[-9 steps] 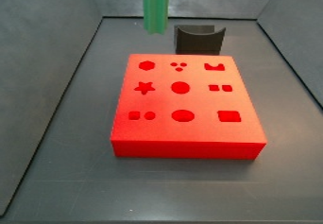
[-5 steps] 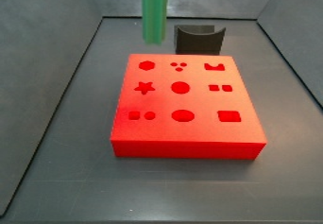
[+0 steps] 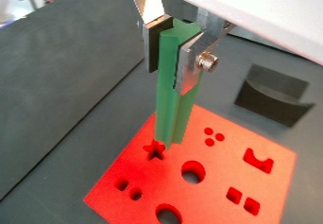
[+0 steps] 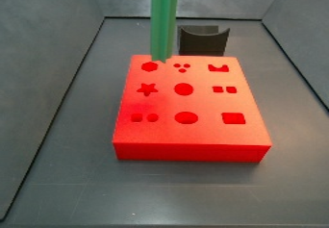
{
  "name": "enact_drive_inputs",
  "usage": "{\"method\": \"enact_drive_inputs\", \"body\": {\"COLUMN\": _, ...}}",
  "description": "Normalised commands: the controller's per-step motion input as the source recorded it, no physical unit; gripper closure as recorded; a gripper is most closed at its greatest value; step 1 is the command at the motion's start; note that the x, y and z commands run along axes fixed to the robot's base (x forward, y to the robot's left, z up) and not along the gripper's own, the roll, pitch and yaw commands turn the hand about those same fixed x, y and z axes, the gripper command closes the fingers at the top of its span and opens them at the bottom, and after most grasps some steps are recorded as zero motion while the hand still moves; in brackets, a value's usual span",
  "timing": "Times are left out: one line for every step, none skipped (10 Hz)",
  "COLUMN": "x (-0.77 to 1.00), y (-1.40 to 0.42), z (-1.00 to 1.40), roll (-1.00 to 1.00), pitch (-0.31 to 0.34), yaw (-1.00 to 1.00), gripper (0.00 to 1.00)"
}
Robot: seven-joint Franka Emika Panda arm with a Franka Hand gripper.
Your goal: Insert the star object.
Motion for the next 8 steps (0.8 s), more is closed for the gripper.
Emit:
{"method": "enact_drive_inputs", "body": {"x": 0.0, "y": -0.1, "z": 0.0, "roll": -0.05, "pitch": -0.166, "yaw": -0.73, "gripper": 1.0}}
{"method": "enact_drive_inputs", "body": {"x": 0.0, "y": -0.07, "z": -0.06, "roll": -0.04, "pitch": -0.177, "yaw": -0.81, "gripper": 1.0}}
{"method": "enact_drive_inputs", "body": {"x": 0.0, "y": -0.01, "z": -0.15, "roll": 0.0, "pitch": -0.164, "yaw": -0.73, "gripper": 1.0}}
{"method": "enact_drive_inputs", "body": {"x": 0.0, "y": 0.0, "z": -0.25, "roll": -0.06, "pitch": -0.22, "yaw": -0.5, "gripper": 1.0}}
{"method": "enact_drive_inputs", "body": {"x": 0.0, "y": 0.0, "z": -0.23, "roll": -0.09, "pitch": -0.299, "yaw": -0.38, "gripper": 1.0}}
{"method": "enact_drive_inputs", "body": {"x": -0.07, "y": 0.0, "z": -0.2, "roll": -0.1, "pitch": -0.379, "yaw": -0.38, "gripper": 1.0}}
{"method": "enact_drive_inputs", "body": {"x": -0.11, "y": 0.0, "z": -0.01, "roll": 0.05, "pitch": -0.299, "yaw": -0.43, "gripper": 1.0}}
{"method": "enact_drive_inputs", "body": {"x": -0.06, "y": -0.06, "z": 0.01, "roll": 0.34, "pitch": -0.12, "yaw": -0.48, "gripper": 1.0}}
